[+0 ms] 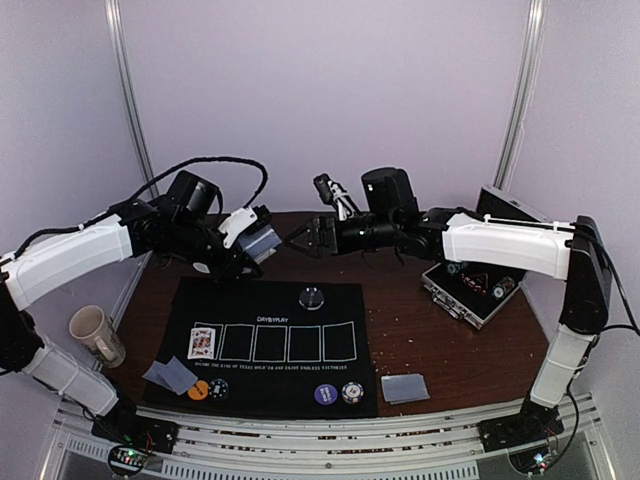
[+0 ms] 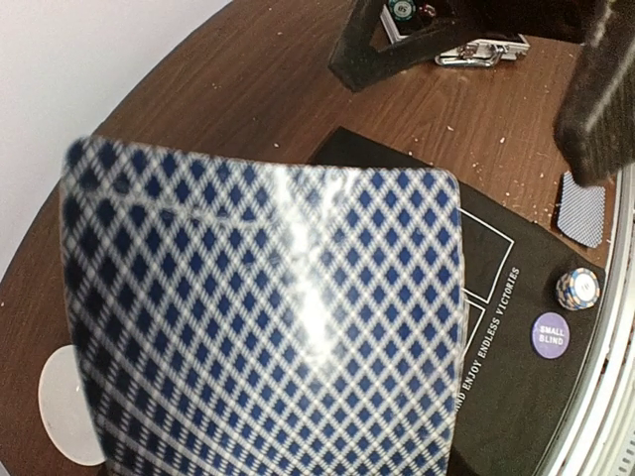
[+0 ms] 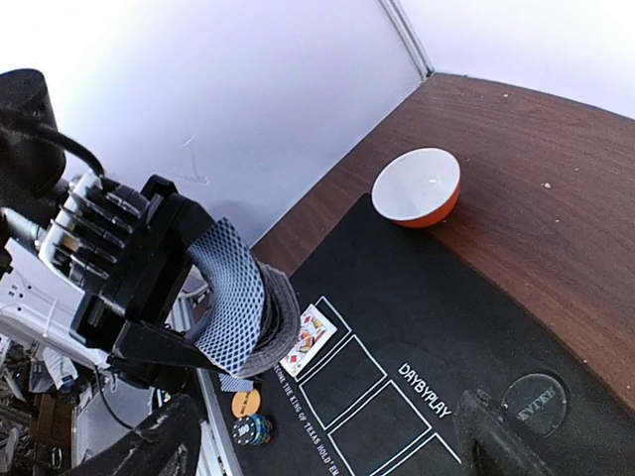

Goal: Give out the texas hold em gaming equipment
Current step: Pick up the poker card from the face-down deck piles.

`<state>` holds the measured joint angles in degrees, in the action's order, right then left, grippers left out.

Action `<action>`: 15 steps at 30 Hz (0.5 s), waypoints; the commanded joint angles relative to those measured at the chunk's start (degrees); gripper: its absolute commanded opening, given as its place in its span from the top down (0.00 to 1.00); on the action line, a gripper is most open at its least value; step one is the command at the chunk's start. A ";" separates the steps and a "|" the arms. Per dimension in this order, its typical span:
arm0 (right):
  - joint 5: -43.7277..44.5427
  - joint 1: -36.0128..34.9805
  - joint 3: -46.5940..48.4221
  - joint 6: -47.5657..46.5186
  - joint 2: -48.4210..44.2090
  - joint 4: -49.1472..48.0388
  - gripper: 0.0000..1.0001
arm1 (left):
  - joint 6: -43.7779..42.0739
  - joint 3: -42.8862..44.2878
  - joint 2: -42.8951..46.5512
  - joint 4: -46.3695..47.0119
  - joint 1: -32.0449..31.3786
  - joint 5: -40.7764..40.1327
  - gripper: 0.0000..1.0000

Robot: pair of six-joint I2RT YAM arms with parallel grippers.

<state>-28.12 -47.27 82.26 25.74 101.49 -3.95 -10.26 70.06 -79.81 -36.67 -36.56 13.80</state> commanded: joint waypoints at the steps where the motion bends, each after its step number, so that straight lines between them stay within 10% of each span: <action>1: -6.70 -0.05 1.22 1.44 1.33 -1.91 0.09 | -3.19 2.79 -0.27 -3.59 -0.69 2.04 0.55; 15: -7.61 0.07 4.84 10.02 8.21 -9.31 0.15 | -4.08 4.01 -1.15 -5.79 -2.13 0.52 0.56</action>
<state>-36.21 -47.27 84.27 32.29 106.69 -10.94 -13.19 71.83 -80.84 -42.87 -38.33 13.87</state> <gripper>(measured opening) 0.861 0.442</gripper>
